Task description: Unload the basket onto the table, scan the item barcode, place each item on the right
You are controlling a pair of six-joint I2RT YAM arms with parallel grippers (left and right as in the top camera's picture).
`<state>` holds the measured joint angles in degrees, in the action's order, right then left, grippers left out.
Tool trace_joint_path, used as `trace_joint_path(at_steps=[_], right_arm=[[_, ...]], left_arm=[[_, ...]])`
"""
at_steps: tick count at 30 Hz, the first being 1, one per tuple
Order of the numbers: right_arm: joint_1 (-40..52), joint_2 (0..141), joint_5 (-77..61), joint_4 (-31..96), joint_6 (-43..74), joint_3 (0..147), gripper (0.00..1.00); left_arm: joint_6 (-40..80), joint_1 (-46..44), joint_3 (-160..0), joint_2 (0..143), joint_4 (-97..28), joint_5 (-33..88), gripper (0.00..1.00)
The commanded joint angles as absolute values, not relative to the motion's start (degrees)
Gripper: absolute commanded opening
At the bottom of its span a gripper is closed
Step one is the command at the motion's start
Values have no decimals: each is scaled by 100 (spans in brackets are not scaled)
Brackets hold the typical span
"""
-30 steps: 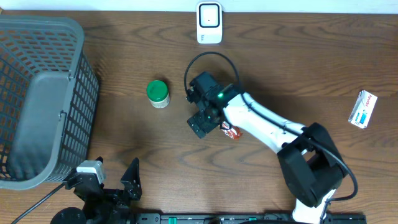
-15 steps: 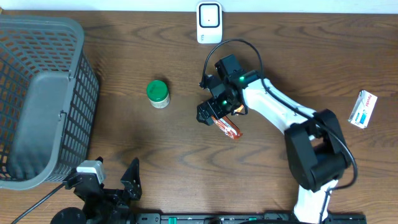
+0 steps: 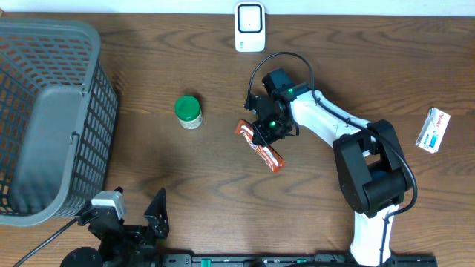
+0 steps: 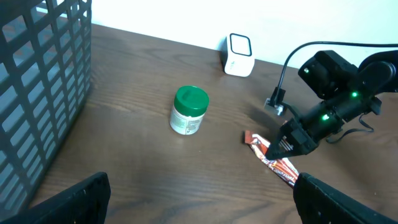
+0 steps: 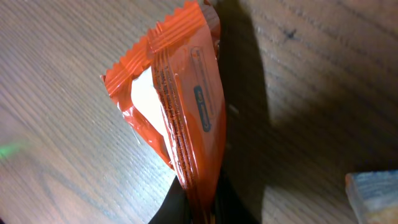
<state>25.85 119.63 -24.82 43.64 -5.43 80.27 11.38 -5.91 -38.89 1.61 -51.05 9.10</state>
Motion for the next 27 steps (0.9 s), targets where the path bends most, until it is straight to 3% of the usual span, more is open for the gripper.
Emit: trace_joint_path(at_steps=[1,5,11,16,17,18,19,20,23,27], right_arm=[[2615,12055,-2475,4274,-143,8095,1],[2613,12040,-2373,4228,1070,8372,1],[2661,12033,-1406,4340,5288,8449,1],[3022,12033,-1175,4576,7116,8447,4],[3116,12033,-1116,4558,7330,8447,26],[3249,12033,-1020,4451,7428,8447,59],[3365,12033,-897,4377,7404,8449,69],[3417,12033,-827,4372,7406,8449,71],[3638,12009,-574,4368,7404,8449,92],[3708,11675,-508,4438,7223,8449,93]], left_arm=[[1127,-620,-3883,143,-5100,965,94],[1127,-620,-3883,143,-5100,965,94],[1127,-620,-3883,143,-5100,965,94],[1127,-620,-3883,143,-5100,965,94],[1127,-620,-3883,143,-5100,965,94],[1127,-620,-3883,143,-5100,965,95],[1127,-620,-3883,143,-5100,965,94],[1127,-620,-3883,143,-5100,965,94],[1127,-620,-3883,143,-5100,965,94],[1127,-620,-3883,143,-5100,965,94]])
